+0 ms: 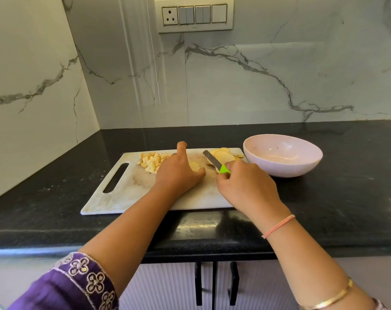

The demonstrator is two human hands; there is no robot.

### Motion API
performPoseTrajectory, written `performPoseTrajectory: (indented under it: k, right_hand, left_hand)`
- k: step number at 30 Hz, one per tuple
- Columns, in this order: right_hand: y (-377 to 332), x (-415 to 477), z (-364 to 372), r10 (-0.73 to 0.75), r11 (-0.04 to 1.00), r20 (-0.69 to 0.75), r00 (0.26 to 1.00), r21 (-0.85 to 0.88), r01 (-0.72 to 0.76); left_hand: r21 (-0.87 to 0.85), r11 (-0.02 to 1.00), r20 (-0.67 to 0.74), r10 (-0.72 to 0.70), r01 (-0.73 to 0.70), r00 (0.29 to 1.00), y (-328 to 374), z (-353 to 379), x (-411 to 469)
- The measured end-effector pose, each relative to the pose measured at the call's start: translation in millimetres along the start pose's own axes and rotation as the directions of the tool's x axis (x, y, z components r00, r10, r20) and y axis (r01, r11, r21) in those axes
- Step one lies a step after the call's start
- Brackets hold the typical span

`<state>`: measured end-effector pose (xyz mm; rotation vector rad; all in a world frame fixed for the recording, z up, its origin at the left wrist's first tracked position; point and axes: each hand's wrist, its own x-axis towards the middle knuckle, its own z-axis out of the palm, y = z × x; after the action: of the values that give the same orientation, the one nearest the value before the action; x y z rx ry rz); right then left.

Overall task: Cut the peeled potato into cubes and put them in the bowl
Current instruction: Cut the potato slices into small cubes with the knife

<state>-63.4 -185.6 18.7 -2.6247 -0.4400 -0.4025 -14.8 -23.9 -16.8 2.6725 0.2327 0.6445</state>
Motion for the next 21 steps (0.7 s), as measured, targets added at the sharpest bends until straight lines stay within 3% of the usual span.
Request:
performPoseTrajectory:
  k: [3,10,16,21]
  right_hand:
    - [6.0,6.6,11.6,0.008,0.999,-0.018,1.0,0.044,-0.007]
    - [13.1,13.7,28.8,0.018,0.993,-0.034,0.999,0.115,-0.014]
    - [19.4,16.8,28.0,0.037,0.983,0.009,0.999,0.179,-0.038]
    - [20.0,19.0,27.9,0.039,0.978,0.025,0.999,0.203,-0.043]
  left_hand:
    - [0.052,0.998,0.026,-0.03,0.029,0.999,7.8,3.3,7.0]
    - [-0.022,0.991,0.078,-0.133,0.135,0.988,12.8,1.9,19.5]
    - [-0.169,0.985,0.15,0.011,0.014,0.989,-7.4,-0.2,22.9]
    - [-0.191,0.98,0.184,0.083,-0.047,0.979,-12.1,-8.8,21.3]
